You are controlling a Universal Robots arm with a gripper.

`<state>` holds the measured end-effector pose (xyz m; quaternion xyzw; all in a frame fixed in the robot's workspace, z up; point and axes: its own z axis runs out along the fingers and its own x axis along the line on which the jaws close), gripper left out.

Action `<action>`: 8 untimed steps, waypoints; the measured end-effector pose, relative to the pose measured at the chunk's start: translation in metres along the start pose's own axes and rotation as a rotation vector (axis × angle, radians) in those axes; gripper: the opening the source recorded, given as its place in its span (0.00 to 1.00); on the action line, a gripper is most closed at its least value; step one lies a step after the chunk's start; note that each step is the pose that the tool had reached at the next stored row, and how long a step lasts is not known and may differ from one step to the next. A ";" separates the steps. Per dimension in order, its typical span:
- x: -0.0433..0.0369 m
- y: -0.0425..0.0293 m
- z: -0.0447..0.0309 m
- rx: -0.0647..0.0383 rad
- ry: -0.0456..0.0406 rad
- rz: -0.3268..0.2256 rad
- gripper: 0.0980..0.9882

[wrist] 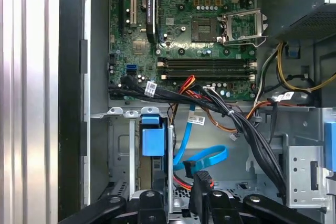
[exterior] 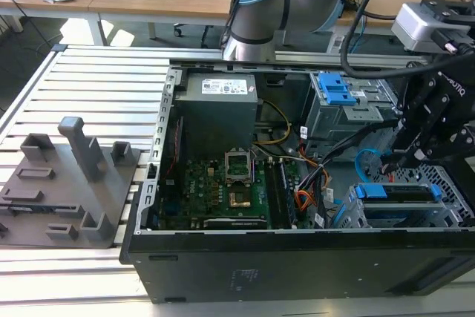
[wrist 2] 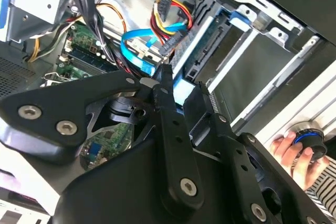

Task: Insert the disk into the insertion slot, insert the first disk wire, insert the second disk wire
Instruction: 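Insert the first disk wire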

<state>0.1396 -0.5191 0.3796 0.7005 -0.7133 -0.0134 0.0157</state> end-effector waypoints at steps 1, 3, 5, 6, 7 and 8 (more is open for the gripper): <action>-0.0035 0.0000 0.0001 0.000 -0.0001 0.000 0.30; -0.0086 0.0001 0.0000 0.000 0.0002 0.000 0.30; -0.0138 0.0003 0.0000 0.000 0.0001 0.000 0.30; -0.0153 0.0003 0.0000 0.000 0.0001 0.000 0.30; -0.0173 0.0003 0.0001 0.000 0.0002 0.000 0.30; -0.0184 0.0003 0.0004 0.000 0.0004 0.000 0.30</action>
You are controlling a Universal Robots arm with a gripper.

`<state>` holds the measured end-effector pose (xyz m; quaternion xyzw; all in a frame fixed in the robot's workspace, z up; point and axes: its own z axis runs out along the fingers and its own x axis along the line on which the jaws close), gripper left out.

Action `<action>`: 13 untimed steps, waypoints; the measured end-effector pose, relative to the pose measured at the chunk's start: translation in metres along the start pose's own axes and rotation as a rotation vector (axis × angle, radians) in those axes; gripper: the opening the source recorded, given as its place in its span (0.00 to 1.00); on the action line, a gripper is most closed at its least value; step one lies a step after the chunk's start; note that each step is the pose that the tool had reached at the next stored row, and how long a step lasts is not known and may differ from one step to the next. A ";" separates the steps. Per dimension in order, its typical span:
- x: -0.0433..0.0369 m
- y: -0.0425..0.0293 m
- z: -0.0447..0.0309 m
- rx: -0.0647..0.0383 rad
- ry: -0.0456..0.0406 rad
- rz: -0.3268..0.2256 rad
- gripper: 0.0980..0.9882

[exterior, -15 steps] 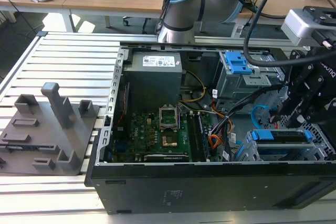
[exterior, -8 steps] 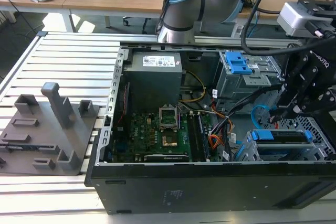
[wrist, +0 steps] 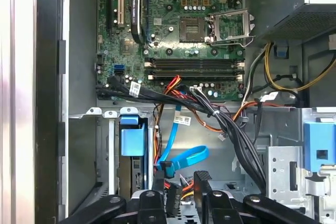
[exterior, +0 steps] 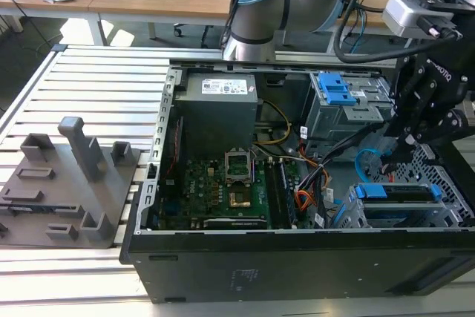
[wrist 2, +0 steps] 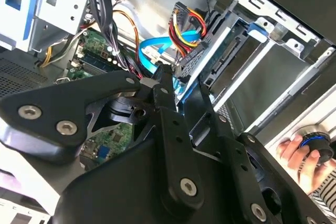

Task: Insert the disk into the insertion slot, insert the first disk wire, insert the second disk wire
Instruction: 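Insert the first disk wire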

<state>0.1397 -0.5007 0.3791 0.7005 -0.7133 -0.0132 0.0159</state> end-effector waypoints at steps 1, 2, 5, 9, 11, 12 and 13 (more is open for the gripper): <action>-0.0003 0.0000 0.0007 0.000 -0.0001 0.000 0.30; -0.0003 -0.0001 0.0012 0.000 0.0000 0.000 0.30; -0.0017 -0.0123 0.0030 -0.001 0.0094 0.002 0.30; -0.0022 -0.0187 0.0106 -0.002 0.0162 0.061 0.30; -0.0024 -0.0194 0.0173 -0.002 0.0202 0.073 0.30; -0.0025 -0.0196 0.0203 -0.002 0.0212 0.073 0.30; -0.0025 -0.0196 0.0215 -0.002 0.0216 0.073 0.30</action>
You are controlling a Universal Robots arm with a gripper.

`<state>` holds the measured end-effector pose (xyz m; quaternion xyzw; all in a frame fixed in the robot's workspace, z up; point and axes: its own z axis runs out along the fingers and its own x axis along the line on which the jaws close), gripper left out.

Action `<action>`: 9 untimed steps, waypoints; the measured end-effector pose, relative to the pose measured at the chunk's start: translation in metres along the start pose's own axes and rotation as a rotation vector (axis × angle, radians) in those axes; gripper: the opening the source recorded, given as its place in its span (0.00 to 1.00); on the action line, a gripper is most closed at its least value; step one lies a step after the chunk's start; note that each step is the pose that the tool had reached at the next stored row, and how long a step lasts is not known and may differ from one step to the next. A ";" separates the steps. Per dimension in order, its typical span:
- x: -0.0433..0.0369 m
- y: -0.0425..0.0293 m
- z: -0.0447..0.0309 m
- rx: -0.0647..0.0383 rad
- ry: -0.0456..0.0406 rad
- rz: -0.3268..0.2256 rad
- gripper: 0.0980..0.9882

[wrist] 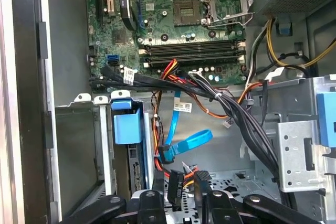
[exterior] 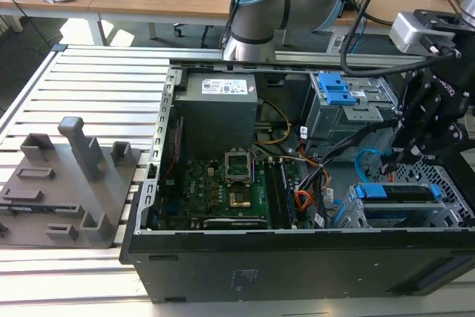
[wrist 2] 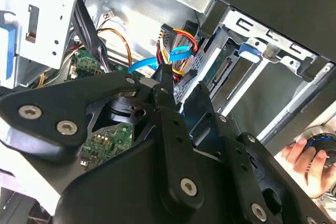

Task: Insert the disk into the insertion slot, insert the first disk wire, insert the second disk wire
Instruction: 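Insert the first disk wire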

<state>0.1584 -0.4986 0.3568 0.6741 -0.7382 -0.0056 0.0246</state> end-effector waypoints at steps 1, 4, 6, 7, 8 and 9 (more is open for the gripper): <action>0.0000 0.0000 0.0000 0.000 0.0006 0.000 0.30; 0.0000 0.0000 0.0000 0.000 0.0018 0.000 0.30; 0.0000 0.0000 0.0001 0.000 0.0029 0.000 0.21; 0.0000 0.0000 0.0001 0.000 0.0034 0.000 0.14; 0.0000 0.0000 0.0001 0.000 0.0037 0.000 0.08; 0.0000 0.0000 0.0001 0.000 0.0041 0.000 0.08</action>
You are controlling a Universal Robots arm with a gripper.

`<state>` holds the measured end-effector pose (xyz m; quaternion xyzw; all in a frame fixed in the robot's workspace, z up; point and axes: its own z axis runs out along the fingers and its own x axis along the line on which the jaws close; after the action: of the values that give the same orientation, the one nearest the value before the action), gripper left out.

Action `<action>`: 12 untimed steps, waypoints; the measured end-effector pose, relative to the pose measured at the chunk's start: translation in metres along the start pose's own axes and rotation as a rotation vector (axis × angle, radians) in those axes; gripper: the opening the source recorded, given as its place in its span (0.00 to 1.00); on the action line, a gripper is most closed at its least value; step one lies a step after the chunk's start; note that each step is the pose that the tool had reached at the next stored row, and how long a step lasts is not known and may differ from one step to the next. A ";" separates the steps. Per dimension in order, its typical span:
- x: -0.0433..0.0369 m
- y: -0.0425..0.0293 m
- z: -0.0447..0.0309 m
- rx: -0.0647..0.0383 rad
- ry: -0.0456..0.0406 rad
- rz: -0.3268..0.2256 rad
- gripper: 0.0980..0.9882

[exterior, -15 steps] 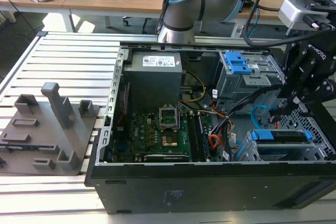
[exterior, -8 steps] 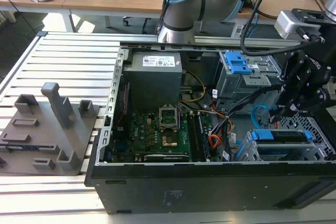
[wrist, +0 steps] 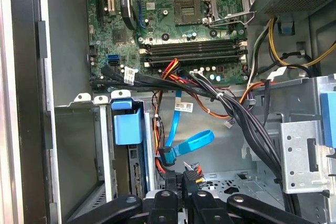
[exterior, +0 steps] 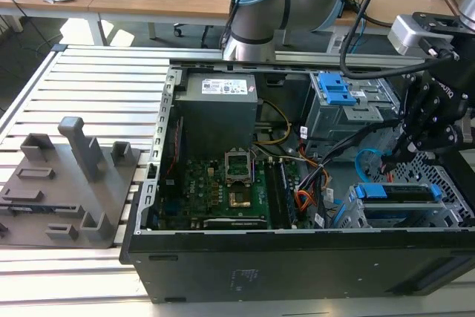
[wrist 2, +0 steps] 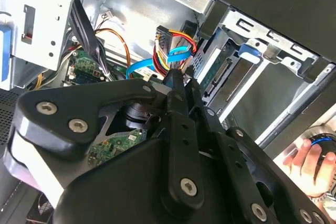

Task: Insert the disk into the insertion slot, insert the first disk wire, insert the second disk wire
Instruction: 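Insert the first disk wire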

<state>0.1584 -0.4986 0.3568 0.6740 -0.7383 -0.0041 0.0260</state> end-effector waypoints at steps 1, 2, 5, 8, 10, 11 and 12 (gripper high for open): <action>0.0000 0.0000 0.0000 0.000 0.0006 0.000 0.08; 0.0000 0.0000 0.0000 0.000 0.0011 0.000 0.08; 0.0000 0.0000 0.0000 0.000 0.0020 0.000 0.08; -0.0002 -0.0013 -0.0001 0.000 0.0027 0.000 0.08; -0.0006 -0.0054 -0.0002 0.000 0.0026 0.000 0.08; -0.0005 -0.0054 -0.0002 0.000 0.0026 0.000 0.08; -0.0005 -0.0054 -0.0002 0.000 0.0027 0.000 0.08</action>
<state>0.1639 -0.4986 0.3568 0.6739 -0.7383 -0.0033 0.0271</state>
